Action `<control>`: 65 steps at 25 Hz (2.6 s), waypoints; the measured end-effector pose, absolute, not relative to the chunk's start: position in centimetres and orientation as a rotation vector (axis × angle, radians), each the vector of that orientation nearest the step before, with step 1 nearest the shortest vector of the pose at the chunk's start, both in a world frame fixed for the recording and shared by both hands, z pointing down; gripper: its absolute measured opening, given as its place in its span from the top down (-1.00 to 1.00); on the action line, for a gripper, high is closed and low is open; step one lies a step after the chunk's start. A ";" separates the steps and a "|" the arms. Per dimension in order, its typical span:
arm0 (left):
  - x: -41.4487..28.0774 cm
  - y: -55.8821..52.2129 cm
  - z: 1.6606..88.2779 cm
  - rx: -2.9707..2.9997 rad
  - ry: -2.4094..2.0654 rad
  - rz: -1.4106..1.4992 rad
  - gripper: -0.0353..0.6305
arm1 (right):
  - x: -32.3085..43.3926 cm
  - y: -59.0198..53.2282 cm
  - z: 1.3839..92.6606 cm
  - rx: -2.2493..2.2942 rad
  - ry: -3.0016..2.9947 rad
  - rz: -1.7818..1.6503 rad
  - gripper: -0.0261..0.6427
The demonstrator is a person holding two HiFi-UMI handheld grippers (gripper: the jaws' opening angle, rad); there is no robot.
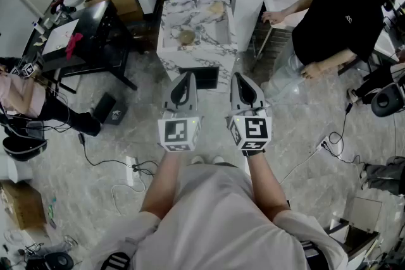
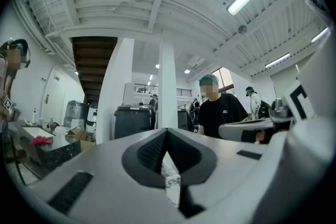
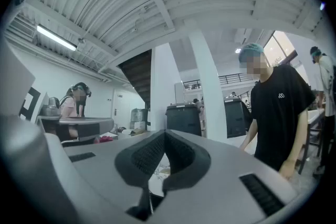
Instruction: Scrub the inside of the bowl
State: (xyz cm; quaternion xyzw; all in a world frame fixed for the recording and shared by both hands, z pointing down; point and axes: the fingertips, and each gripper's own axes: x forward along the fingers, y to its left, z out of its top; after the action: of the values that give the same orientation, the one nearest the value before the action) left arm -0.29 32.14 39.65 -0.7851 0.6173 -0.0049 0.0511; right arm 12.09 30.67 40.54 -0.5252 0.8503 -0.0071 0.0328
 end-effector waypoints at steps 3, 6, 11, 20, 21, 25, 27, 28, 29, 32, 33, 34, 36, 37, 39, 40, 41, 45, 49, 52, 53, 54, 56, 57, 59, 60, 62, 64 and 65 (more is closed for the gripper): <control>1.4 31.4 40.5 -2.402 1.872 -0.033 0.86 | 14.0 30.0 41.0 -1.632 2.608 -0.013 0.90; 2.5 31.0 41.5 -2.409 1.884 -0.053 0.86 | 15.4 29.3 41.6 -1.649 2.603 -0.011 0.90; 2.7 29.3 43.0 -2.422 1.935 -0.075 0.86 | 15.9 27.6 42.7 -1.645 2.618 -0.050 0.90; 1.1 22.6 44.4 -2.429 1.933 -0.075 0.86 | 13.1 21.5 44.2 -1.599 2.622 -0.071 0.90; 0.6 21.4 44.6 -2.436 1.931 -0.074 0.86 | 12.4 20.5 44.3 -1.597 2.627 -0.066 0.90; -1.7 15.2 44.7 -2.470 1.921 -0.036 0.86 | 9.7 14.9 44.4 -1.605 2.642 -0.055 0.90; -2.9 11.6 44.4 -2.489 1.914 -0.018 0.86 | 8.4 11.7 44.1 -1.616 2.641 -0.051 0.90; -3.6 9.6 44.2 -2.498 1.906 -0.007 0.86 | 7.8 9.8 43.9 -1.623 2.638 -0.045 0.90; -4.3 7.6 43.9 -2.505 1.897 0.002 0.86 | 7.1 7.8 43.5 -1.631 2.634 -0.036 0.90; -6.8 2.1 43.0 -2.518 1.878 0.005 0.86 | 4.9 2.0 42.3 -1.658 2.622 -0.008 0.90; -7.8 0.5 42.8 -2.520 1.876 -0.001 0.86 | 4.2 0.3 42.0 -1.673 2.616 -0.005 0.90; -8.8 -1.1 42.8 -2.524 1.874 -0.008 0.86 | 3.6 -1.5 41.8 -1.687 2.609 -0.007 0.90; -10.5 -4.1 43.0 -2.540 1.870 -0.020 0.86 | 2.4 -4.4 41.6 -1.706 2.599 -0.016 0.90; -11.1 -5.4 43.2 -2.550 1.867 -0.028 0.86 | 1.8 -5.5 41.6 -1.711 2.601 -0.021 0.90; -11.9 -7.5 44.0 -2.568 1.862 -0.054 0.86 | 1.0 -7.1 42.2 -1.724 2.615 -0.038 0.90; -12.1 -8.4 44.5 -2.574 1.856 -0.075 0.86 | 0.8 -7.8 42.6 -1.731 2.623 -0.051 0.90; -12.2 -9.1 44.9 -2.576 1.846 -0.105 0.86 | 0.6 -8.4 43.0 -1.740 2.630 -0.063 0.90; -12.5 -11.1 47.6 -2.597 1.797 -0.288 0.86 | 0.2 -10.3 44.4 -1.774 2.650 -0.109 0.90; -12.7 -13.2 50.6 -2.665 1.779 -0.409 0.86 | 0.4 -12.4 45.2 -1.770 2.672 -0.119 0.90; -12.9 -14.2 53.7 -2.697 1.725 -0.561 0.86 | 0.7 -14.0 46.7 -1.763 2.694 -0.143 0.90; -12.9 -14.4 55.2 -2.721 1.694 -0.631 0.86 | 0.9 -14.4 47.3 -1.766 2.700 -0.158 0.90; -12.8 -14.5 56.8 -2.760 1.661 -0.705 0.86 | 1.1 -14.7 47.9 -1.770 2.704 -0.174 0.90; -12.6 -14.7 60.1 -2.840 1.594 -0.869 0.86 | 1.6 -15.5 49.0 -1.777 2.710 -0.207 0.90; -12.5 -14.9 61.7 -2.860 1.562 -0.955 0.86 | 1.9 -16.0 49.5 -1.777 2.714 -0.222 0.90; -12.3 -15.4 64.8 -2.878 1.495 -1.115 0.85 | 2.7 -16.9 50.5 -1.780 2.722 -0.257 0.90; -12.0 -15.7 66.2 -2.888 1.456 -1.180 0.83 | 3.1 -17.3 51.1 -1.785 2.725 -0.278 0.90; -11.1 -16.2 68.7 -2.913 1.366 -1.291 0.72 | 4.1 -18.0 52.2 -1.799 2.727 -0.316 0.90; -10.1 -16.4 71.0 -2.935 1.275 -1.394 0.68 | 4.8 -18.7 53.2 -1.809 2.729 -0.346 0.90; -9.7 -16.4 72.3 -2.945 1.225 -1.446 0.65 | 5.1 -19.0 53.7 -1.813 2.730 -0.360 0.90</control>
State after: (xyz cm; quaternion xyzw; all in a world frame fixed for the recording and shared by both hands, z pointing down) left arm -9.68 -16.38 72.25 -0.8273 0.3441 -0.4064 -0.1791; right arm 5.07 -18.95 53.68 -0.5483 0.8255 -0.1089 -0.0774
